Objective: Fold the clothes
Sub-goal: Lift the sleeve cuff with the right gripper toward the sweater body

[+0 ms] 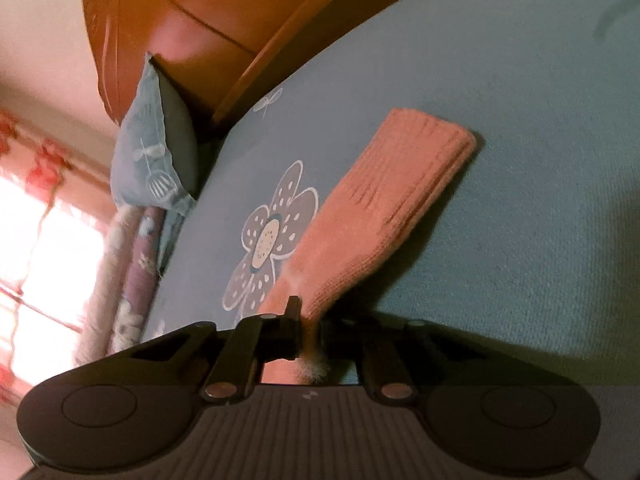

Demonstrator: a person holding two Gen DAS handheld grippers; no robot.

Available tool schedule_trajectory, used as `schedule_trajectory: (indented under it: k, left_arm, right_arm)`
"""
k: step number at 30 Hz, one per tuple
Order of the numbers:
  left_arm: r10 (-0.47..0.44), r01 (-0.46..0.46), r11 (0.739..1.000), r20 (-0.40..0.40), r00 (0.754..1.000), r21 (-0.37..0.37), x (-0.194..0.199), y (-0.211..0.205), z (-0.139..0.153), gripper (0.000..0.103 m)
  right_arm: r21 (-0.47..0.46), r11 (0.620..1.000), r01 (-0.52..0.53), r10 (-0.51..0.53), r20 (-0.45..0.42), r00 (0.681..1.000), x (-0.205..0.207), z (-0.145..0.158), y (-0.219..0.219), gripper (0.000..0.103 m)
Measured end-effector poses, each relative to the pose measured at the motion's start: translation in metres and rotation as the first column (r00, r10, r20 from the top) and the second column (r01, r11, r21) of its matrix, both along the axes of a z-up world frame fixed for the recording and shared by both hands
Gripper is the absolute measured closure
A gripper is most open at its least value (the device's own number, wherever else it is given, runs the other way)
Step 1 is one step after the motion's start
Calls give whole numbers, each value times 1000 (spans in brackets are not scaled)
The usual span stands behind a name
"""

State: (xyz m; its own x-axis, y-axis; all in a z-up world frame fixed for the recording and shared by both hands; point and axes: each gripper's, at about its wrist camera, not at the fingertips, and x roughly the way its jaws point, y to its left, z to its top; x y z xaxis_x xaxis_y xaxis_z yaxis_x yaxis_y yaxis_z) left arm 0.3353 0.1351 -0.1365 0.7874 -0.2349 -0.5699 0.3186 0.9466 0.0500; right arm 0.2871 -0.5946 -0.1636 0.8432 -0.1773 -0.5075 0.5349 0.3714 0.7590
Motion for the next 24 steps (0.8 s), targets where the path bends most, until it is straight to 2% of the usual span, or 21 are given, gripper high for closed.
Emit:
schedule_trajectory:
  k: [5, 7, 13, 24]
  left_arm:
    - [0, 0, 1000, 0, 1000, -4, 0, 1, 0, 0]
    - [0, 0, 1000, 0, 1000, -6, 0, 1, 0, 0]
    - [-1, 1, 1000, 0, 1000, -21, 0, 3, 1, 0]
    - [-1, 1, 1000, 0, 1000, -24, -1, 5, 1, 0]
  right_arm:
    - [-148, 989, -24, 11, -88, 996, 12, 20, 21, 93]
    - [-182, 982, -50, 37, -78, 996, 15, 28, 30, 93]
    - [-193, 975, -114, 113, -17, 993, 21, 45, 55, 93]
    - [-337, 908, -250, 268, 9, 963, 38, 88, 121, 93]
